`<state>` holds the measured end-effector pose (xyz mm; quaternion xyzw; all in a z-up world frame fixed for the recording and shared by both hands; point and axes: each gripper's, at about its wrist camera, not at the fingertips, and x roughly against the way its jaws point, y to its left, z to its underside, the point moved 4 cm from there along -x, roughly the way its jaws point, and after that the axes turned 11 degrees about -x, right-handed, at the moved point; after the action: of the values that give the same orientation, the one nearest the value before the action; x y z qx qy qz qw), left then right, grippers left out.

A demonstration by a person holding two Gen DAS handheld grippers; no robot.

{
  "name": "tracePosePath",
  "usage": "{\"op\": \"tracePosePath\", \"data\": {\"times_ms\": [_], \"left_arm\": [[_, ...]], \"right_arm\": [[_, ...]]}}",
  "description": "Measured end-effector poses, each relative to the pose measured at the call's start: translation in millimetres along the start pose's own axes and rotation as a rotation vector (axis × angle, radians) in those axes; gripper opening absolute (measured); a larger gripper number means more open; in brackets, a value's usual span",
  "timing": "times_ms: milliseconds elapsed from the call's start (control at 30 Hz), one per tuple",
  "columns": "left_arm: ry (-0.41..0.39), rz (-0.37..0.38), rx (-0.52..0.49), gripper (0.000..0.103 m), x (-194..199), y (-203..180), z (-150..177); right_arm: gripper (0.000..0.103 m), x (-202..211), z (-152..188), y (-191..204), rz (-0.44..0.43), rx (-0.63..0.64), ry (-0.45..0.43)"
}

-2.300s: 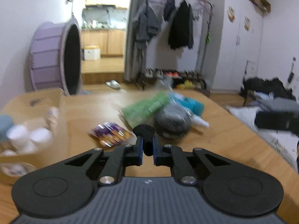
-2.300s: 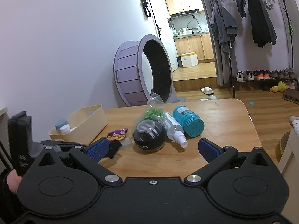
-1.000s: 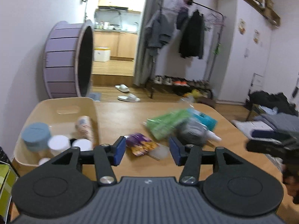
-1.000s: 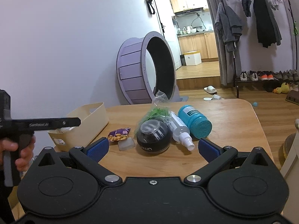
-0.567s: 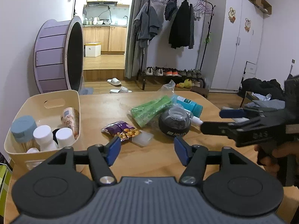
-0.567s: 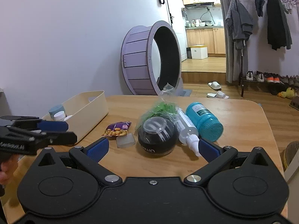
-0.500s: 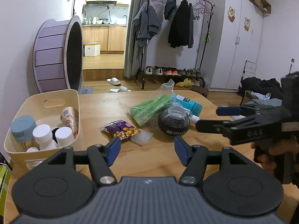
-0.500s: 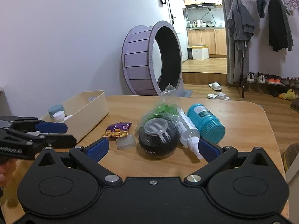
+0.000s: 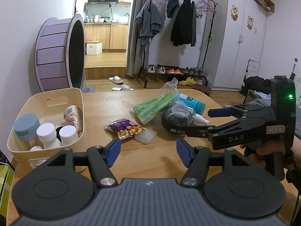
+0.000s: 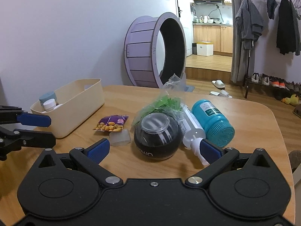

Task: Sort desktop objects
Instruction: 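Move the open right gripper to the black wrist ball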

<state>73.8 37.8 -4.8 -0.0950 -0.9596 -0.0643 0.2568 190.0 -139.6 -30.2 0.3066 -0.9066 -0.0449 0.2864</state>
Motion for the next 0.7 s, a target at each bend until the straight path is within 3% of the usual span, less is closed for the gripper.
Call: {"op": "tracePosePath", "data": {"times_ms": [500,700], "left_arm": [[-0.029,0.020,0.011,0.065,0.6,-2.5,0.7],[-0.027,0.019,0.020,0.066,0.4,-0.7,1.2]], "right_arm": [[0.102,-18.6,-7.1,4.1,-0.018,0.075,0.000],[0.092,-31.1,-4.7,7.7,-0.029,0.086,0.031]]}}
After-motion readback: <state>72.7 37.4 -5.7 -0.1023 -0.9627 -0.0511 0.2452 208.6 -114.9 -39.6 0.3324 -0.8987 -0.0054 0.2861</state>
